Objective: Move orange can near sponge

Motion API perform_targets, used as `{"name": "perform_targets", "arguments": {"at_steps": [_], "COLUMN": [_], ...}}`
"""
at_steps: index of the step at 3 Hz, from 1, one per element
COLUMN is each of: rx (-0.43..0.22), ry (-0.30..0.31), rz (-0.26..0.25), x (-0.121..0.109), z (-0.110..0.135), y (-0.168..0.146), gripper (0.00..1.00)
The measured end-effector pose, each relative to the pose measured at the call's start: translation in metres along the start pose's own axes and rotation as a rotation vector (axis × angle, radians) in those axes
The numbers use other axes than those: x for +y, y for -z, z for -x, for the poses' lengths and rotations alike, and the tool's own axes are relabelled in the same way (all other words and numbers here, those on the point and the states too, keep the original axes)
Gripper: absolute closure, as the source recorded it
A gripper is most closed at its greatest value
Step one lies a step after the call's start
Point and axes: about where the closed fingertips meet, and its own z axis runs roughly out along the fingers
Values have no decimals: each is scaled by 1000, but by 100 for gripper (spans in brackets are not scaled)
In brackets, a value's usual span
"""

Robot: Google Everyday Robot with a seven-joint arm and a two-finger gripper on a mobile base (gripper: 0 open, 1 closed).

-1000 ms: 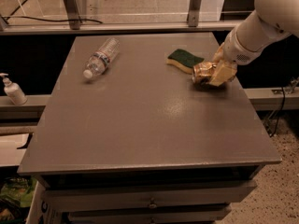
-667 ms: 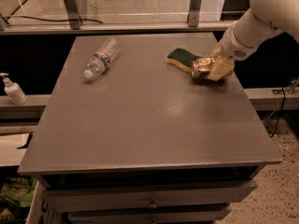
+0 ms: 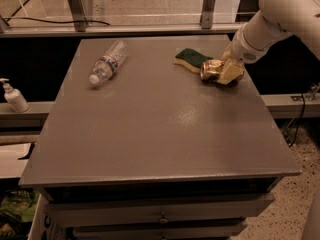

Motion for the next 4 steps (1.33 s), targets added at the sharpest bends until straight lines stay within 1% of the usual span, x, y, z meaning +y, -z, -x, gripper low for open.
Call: {"name": "perform_targets", "arguments": {"at_steps": [1,4], "rx": [0,-7], "ry": [-5,-13], "rz": [5,10], "x": [-2,-7], "z": [2,5], "y": [-3,-5], "gripper": [82,12]}}
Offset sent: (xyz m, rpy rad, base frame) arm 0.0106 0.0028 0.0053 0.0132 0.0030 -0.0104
